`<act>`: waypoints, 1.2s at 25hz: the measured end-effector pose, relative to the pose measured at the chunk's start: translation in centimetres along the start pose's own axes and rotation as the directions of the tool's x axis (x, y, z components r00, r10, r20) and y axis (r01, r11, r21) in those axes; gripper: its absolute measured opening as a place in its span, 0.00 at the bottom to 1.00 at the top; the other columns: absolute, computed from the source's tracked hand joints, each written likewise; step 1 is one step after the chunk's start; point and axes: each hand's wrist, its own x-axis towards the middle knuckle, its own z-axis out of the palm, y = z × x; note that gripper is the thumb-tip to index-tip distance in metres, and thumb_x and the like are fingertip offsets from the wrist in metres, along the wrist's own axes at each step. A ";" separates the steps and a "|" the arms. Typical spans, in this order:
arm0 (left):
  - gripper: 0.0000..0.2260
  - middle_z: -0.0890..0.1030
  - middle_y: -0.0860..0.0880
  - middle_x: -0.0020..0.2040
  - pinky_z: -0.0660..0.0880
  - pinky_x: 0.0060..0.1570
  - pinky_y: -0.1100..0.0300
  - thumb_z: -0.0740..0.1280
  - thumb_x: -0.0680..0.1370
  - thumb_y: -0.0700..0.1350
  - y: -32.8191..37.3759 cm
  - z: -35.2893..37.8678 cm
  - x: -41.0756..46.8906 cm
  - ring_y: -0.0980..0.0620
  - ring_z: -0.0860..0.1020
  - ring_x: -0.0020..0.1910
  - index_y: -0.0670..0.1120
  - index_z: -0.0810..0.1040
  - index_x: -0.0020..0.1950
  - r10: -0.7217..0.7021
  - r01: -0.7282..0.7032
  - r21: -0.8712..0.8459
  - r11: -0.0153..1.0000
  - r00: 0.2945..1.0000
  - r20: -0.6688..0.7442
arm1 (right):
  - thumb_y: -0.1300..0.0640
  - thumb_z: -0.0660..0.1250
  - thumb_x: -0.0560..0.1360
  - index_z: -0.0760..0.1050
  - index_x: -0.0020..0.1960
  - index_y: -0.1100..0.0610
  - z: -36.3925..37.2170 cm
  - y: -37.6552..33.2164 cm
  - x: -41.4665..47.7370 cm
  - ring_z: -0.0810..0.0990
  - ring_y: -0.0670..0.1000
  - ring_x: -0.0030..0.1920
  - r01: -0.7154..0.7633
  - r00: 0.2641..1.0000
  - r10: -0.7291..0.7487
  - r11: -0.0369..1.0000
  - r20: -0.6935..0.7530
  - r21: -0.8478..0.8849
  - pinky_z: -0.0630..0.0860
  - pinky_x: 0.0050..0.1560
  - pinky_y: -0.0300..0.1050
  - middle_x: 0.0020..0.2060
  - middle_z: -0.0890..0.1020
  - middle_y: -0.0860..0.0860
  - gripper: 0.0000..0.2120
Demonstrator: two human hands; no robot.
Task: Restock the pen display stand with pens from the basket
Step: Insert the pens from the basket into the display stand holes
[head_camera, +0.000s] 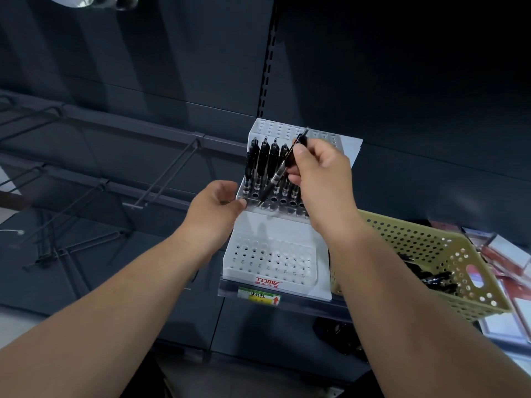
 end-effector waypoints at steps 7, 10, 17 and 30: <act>0.25 0.70 0.49 0.69 0.69 0.58 0.58 0.65 0.79 0.49 -1.6 -0.4 2.9 0.51 0.72 0.64 0.49 0.64 0.74 0.107 -0.135 0.494 0.859 0.991 0.085 | 0.57 0.62 0.80 0.79 0.48 0.52 1.9 1.0 2.2 0.80 0.57 0.45 0.152 0.988 -0.148 0.977 0.034 -0.153 0.79 0.48 0.59 0.41 0.82 0.55 0.07; 0.26 0.69 0.46 0.70 0.68 0.63 0.53 0.65 0.78 0.52 -1.9 -0.3 3.7 0.47 0.70 0.66 0.47 0.63 0.75 0.147 -0.196 0.630 0.751 0.981 0.130 | 0.56 0.62 0.80 0.79 0.49 0.55 2.6 2.0 2.8 0.80 0.57 0.43 0.166 0.985 -0.152 0.962 0.079 -0.218 0.79 0.49 0.57 0.40 0.82 0.55 0.07; 0.17 0.75 0.44 0.61 0.69 0.57 0.53 0.64 0.78 0.52 -2.7 0.2 4.8 0.44 0.72 0.61 0.46 0.74 0.65 0.195 -0.255 0.687 0.680 0.967 0.165 | 0.54 0.63 0.80 0.78 0.59 0.57 3.6 4.6 3.1 0.74 0.42 0.34 0.180 0.982 -0.136 0.888 0.133 -0.423 0.73 0.41 0.43 0.33 0.75 0.42 0.11; 0.14 0.77 0.45 0.57 0.70 0.56 0.53 0.62 0.79 0.46 -3.3 0.0 5.2 0.44 0.72 0.60 0.47 0.75 0.64 0.193 -0.248 0.683 0.687 0.968 0.157 | 0.52 0.63 0.80 0.76 0.46 0.58 4.5 5.1 3.4 0.72 0.49 0.32 0.173 0.985 -0.133 0.810 0.111 -0.560 0.77 0.40 0.53 0.28 0.72 0.46 0.09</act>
